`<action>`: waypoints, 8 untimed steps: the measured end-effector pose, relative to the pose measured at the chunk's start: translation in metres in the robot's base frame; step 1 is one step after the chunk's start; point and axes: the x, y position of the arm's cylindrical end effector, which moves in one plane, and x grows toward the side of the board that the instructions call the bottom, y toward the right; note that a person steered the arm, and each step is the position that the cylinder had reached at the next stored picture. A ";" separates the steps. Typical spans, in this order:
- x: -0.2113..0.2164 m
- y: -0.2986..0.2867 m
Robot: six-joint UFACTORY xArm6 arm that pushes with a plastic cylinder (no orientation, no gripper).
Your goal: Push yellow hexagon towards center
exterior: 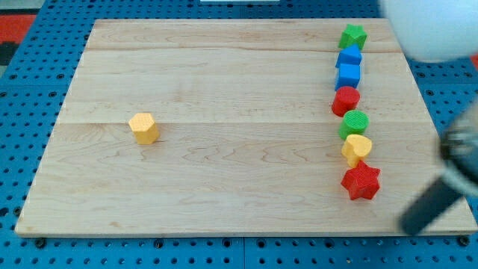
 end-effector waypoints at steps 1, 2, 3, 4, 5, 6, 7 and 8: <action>0.000 -0.124; -0.002 -0.218; -0.018 -0.295; -0.073 -0.350; -0.139 -0.342; -0.195 -0.317; -0.205 -0.266; -0.208 -0.257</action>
